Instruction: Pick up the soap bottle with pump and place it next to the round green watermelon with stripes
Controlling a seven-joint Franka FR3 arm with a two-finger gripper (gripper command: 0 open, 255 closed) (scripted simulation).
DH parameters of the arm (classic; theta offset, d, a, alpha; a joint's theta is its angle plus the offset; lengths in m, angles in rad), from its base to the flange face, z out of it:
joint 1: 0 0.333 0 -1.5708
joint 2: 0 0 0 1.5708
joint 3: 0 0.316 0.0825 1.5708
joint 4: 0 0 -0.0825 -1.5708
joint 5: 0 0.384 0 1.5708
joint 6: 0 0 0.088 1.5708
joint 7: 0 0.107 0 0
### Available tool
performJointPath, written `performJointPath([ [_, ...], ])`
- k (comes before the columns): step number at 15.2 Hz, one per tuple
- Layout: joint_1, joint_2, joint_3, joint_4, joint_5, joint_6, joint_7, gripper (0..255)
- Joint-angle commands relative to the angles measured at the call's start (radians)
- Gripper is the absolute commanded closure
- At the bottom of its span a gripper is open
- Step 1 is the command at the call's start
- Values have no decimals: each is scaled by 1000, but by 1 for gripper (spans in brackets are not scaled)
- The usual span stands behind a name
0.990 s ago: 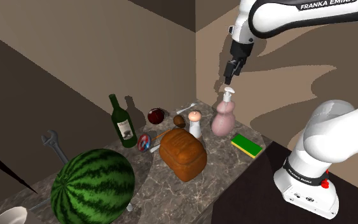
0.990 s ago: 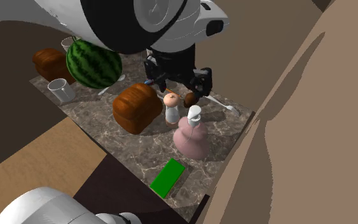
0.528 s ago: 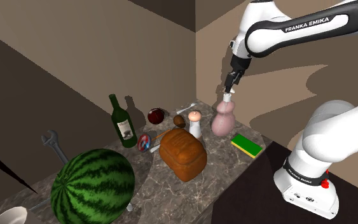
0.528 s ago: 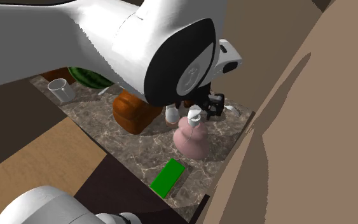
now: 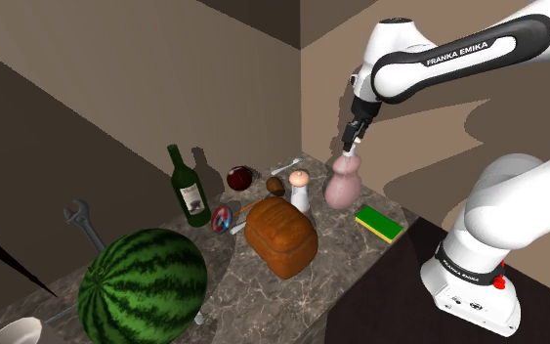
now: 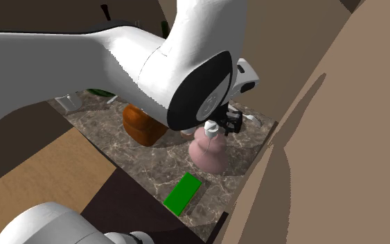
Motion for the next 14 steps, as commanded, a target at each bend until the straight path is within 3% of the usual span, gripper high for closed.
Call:
performJointPath([
  [1, 0, 2, 0, 0, 0, 3, 1, 0],
  [5, 0, 2, 0, 0, 0, 3, 0, 0],
  [6, 0, 2, 0, 0, 0, 3, 0, 255],
  [14, 0, 2, 0, -1, 0, 3, 0, 255],
])
